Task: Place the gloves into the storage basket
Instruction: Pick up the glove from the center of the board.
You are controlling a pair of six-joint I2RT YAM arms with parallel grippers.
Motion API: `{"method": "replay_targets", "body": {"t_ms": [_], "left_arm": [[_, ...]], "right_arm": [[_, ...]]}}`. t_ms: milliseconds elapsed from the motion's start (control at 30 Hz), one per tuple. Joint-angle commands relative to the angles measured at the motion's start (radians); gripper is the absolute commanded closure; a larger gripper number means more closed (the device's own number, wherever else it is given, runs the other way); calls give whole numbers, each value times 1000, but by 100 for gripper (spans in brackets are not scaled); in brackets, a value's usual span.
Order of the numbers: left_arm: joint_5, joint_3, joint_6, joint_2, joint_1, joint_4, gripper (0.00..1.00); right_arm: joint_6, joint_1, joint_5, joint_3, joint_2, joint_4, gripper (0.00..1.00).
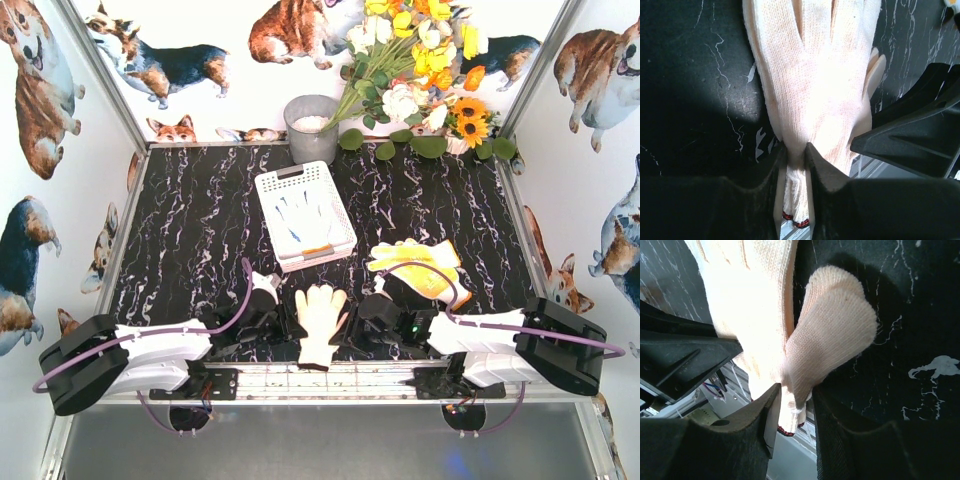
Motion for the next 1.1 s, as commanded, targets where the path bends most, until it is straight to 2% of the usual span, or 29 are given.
{"method": "replay_targets", "body": {"t_ms": [0,167,267,333,467,800,1033,1067], "left_arm": [[-9,-27,11,13,4,-22,88],[1,-25,10,7,3,-16,98],[2,-26,10,-3,4,-14,100],[3,-26,10,-12,3,-10,100],[10,-22,6,-35,3,-7,100],[-11,28,-4,-130,3,-91,100],[-5,23,-42,-139,3,-46,100],[-4,19,-47,-133,3,-40,92]], "right_arm": [[5,6,57,-3,24,24,64],[15,7,55,-10,60,68,63],[20,6,62,-20,78,98,68],[17,7,73,-29,79,121,76],[-2,7,88,-33,55,144,100],[-53,5,173,-10,-167,-35,100],[-100,-61,106,5,-270,-151,100],[-104,-72,90,4,-275,-151,100]]}}
